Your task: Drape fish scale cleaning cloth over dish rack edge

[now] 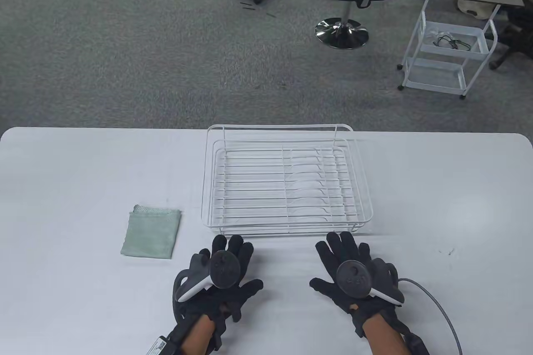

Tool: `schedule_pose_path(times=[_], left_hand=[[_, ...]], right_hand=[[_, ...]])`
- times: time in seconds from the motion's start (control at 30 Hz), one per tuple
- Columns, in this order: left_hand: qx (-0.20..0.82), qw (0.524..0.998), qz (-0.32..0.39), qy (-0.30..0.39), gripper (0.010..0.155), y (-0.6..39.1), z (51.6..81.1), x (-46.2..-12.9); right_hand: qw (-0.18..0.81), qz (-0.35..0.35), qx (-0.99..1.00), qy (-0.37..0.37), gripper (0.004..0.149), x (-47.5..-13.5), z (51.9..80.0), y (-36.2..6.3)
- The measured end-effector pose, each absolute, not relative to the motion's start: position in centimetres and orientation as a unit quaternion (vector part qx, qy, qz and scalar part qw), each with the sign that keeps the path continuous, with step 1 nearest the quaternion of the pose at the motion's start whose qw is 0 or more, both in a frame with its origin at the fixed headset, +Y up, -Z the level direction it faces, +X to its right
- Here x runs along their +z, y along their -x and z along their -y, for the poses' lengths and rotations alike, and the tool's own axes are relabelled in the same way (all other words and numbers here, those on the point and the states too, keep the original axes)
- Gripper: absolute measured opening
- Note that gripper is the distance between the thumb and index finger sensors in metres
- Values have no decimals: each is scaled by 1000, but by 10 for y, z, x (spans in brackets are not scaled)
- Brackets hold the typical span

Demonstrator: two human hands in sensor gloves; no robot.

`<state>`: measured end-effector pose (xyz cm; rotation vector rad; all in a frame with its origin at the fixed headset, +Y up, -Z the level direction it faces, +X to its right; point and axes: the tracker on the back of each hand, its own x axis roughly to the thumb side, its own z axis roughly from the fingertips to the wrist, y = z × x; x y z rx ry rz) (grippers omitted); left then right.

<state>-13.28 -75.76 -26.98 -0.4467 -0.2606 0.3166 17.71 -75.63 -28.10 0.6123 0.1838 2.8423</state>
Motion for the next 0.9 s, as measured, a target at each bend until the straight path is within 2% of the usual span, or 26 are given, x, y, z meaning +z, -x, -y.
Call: schedule_pose_path(times=[0.9], left_hand=[[141, 963, 134, 186, 90, 139, 748, -261]], right_hand=[[152, -59, 967, -197, 78, -289, 757, -190]])
